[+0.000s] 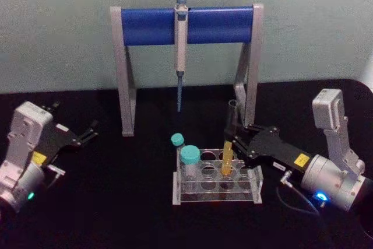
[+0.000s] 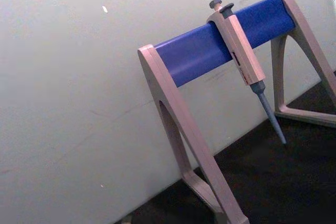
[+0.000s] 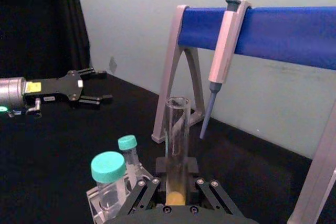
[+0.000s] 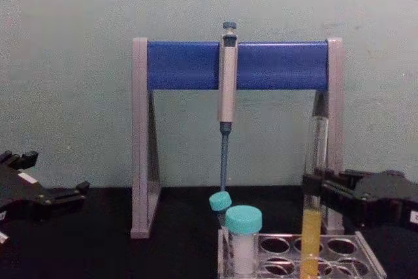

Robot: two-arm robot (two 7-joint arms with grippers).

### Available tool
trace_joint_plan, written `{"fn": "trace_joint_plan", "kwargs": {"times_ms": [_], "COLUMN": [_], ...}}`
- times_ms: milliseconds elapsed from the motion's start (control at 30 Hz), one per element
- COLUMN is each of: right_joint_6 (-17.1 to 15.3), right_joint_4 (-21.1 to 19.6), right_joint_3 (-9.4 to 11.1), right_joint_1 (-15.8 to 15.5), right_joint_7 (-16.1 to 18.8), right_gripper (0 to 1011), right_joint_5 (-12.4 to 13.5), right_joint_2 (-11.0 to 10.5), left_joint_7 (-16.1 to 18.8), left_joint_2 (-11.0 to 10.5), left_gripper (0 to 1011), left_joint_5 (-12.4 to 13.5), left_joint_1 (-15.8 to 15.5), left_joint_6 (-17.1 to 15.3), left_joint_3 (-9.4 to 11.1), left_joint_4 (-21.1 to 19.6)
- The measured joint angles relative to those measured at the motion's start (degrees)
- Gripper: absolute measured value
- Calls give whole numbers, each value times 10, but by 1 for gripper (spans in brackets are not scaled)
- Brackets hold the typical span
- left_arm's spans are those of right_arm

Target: Pick up the test tube from the test tube rack, shake it, then place it back into the test tube rack.

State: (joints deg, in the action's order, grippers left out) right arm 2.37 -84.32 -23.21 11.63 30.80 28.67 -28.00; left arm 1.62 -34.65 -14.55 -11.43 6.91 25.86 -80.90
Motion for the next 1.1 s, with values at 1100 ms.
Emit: {"fn": "trace_joint_plan", "kwargs": {"times_ms": [1100], "right_joint_6": [-9], "right_joint_4": [16], "right_joint_3": [-2], "right_joint_1": [-2], "right_joint_7": [-3], "right_gripper": [221], "right_joint_5": [-3], "right_joint_2": [6], "left_joint_7": [0], "left_joint_2": [0], "left_gripper": [1010], "left_joint_5": [0], "left_joint_1": [0], "left_joint_6": [0], "left_joint_3": [0], "left_joint_4": [0]}}
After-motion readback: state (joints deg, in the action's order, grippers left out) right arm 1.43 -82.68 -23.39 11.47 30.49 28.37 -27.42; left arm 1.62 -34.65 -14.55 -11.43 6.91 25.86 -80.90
